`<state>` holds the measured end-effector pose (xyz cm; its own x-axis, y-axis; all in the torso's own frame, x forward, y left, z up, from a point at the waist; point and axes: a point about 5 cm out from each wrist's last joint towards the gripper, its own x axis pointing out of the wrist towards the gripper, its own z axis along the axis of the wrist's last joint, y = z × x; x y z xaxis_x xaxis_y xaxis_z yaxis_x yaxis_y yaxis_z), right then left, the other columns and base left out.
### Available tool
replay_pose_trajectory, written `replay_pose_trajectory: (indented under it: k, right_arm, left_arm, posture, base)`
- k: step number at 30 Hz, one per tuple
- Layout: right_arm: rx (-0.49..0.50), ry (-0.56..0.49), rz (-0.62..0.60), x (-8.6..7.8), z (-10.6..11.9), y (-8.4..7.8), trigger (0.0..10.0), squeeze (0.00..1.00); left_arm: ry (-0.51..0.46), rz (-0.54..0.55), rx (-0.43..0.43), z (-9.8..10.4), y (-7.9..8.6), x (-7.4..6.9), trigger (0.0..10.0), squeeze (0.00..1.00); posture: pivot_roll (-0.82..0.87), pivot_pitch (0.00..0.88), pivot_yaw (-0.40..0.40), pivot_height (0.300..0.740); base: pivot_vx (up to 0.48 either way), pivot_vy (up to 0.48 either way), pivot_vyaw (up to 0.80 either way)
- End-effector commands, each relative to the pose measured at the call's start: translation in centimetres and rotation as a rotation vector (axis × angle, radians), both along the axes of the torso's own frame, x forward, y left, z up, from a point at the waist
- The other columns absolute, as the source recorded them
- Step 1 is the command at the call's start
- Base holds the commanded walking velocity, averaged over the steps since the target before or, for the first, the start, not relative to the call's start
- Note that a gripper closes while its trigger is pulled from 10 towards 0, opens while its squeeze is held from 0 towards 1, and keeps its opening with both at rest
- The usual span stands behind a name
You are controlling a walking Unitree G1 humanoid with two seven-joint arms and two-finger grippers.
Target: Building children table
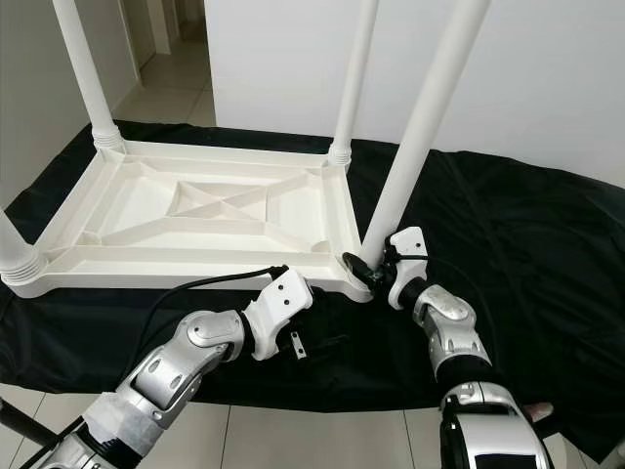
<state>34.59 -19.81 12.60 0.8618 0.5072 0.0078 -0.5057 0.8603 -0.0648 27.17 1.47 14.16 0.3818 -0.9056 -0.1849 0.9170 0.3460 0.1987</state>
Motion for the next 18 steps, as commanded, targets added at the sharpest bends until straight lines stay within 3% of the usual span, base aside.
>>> replay_pose_trajectory:
  k: [1, 6, 12, 14, 17, 18]
  right_arm:
    - [0.04, 0.04, -0.088, -0.6, -1.2, 0.2, 10.0, 0.0]
    - [0.056, 0.015, -0.13, -1.1, -1.0, 1.1, 10.0, 0.0]
    - [0.125, -0.001, -0.261, -2.4, -0.8, 3.2, 10.0, 0.0]
    - [0.132, -0.057, -0.332, -3.1, 0.1, 4.0, 10.0, 0.0]
    - [0.156, -0.061, -0.542, -3.9, 0.4, 3.9, 10.0, 0.0]
    - [0.156, -0.061, -0.542, -3.9, 0.4, 3.9, 10.0, 0.0]
  left_arm:
    - [0.005, -0.016, 0.016, -0.2, 0.0, -0.2, 10.0, 0.0]
    - [0.007, -0.019, 0.015, -0.2, -0.1, -0.3, 10.0, 0.0]
    - [0.009, -0.026, 0.015, -0.3, -0.2, -0.4, 10.0, 0.0]
    - [0.012, -0.028, 0.016, -0.3, -0.2, -0.5, 10.0, 0.0]
    - [0.014, -0.033, 0.017, -0.4, -0.3, -0.6, 10.0, 0.0]
    - [0.014, -0.033, 0.017, -0.4, -0.3, -0.6, 10.0, 0.0]
  posture:
    - [0.05, 0.04, -0.052, 0.74]
    - [0.05, 0.042, -0.049, 0.74]
    - [0.04, 0.045, -0.047, 0.74]
    - [0.04, 0.05, -0.046, 0.74]
    - [0.04, 0.053, -0.048, 0.74]
    - [0.04, 0.053, -0.048, 0.74]
  base:
    - [0.0, 0.0, 0.0]
    - [0.0, 0.0, 0.0]
    - [0.0, 0.0, 0.0]
    - [0.0, 0.0, 0.0]
    - [0.0, 0.0, 0.0]
    - [0.0, 0.0, 0.0]
